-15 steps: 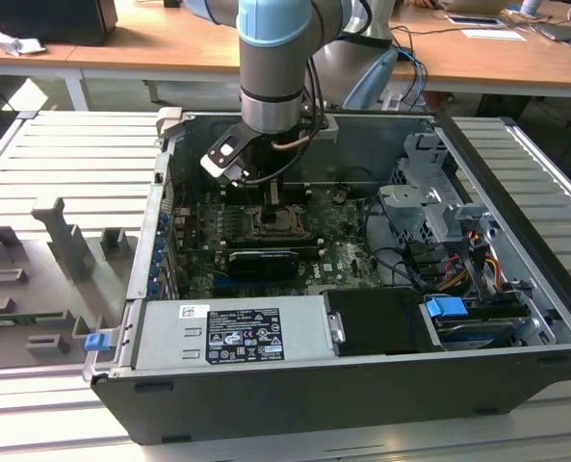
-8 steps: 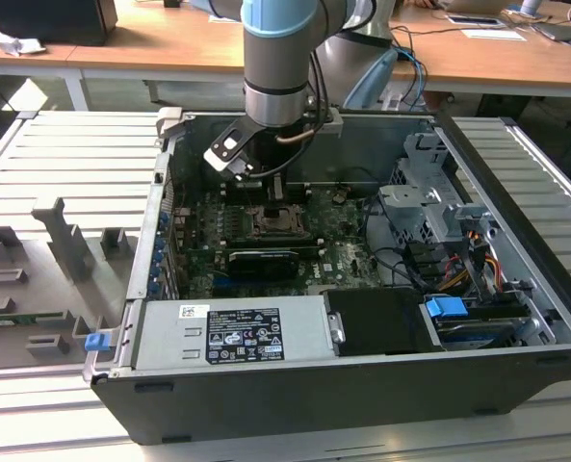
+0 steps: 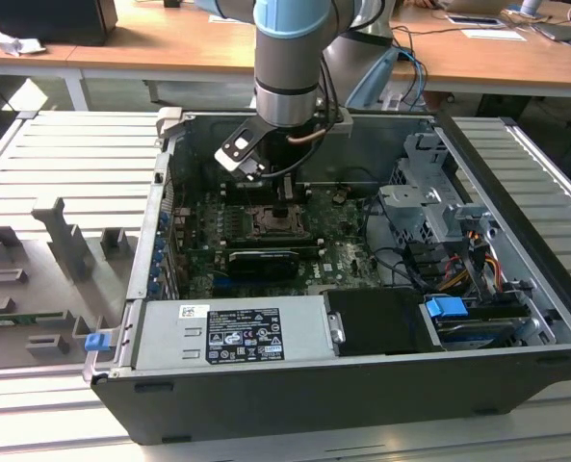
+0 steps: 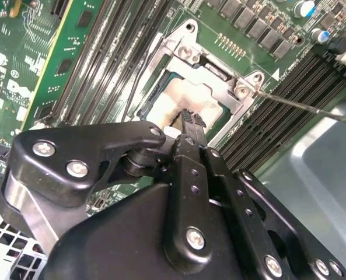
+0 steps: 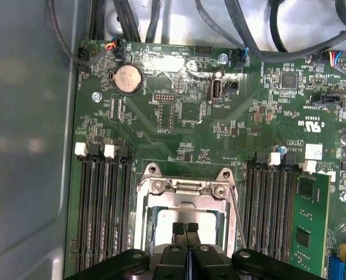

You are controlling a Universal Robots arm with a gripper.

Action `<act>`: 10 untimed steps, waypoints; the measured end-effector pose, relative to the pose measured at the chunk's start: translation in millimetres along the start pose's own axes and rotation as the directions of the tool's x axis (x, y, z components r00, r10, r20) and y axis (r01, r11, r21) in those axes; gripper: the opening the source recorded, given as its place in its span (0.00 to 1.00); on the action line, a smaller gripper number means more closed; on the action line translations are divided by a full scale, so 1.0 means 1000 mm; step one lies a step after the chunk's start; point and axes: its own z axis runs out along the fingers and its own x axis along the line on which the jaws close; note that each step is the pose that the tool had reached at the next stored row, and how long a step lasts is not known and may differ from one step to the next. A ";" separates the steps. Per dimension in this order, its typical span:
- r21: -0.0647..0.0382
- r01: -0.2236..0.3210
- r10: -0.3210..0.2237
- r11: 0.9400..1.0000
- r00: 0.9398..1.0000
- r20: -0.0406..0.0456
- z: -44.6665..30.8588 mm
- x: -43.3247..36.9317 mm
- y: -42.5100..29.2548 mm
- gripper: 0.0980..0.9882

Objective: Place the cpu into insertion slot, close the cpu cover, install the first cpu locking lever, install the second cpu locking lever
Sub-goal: 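Close the cpu cover, then install the first cpu locking lever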

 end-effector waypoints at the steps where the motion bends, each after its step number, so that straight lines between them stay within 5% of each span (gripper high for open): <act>1: 0.000 0.000 0.000 1.000 1.000 0.000 0.0000 0.0000 0.0005 0.01; 10: 0.000 0.000 0.000 1.000 1.000 0.000 -0.0025 0.0000 0.0009 0.01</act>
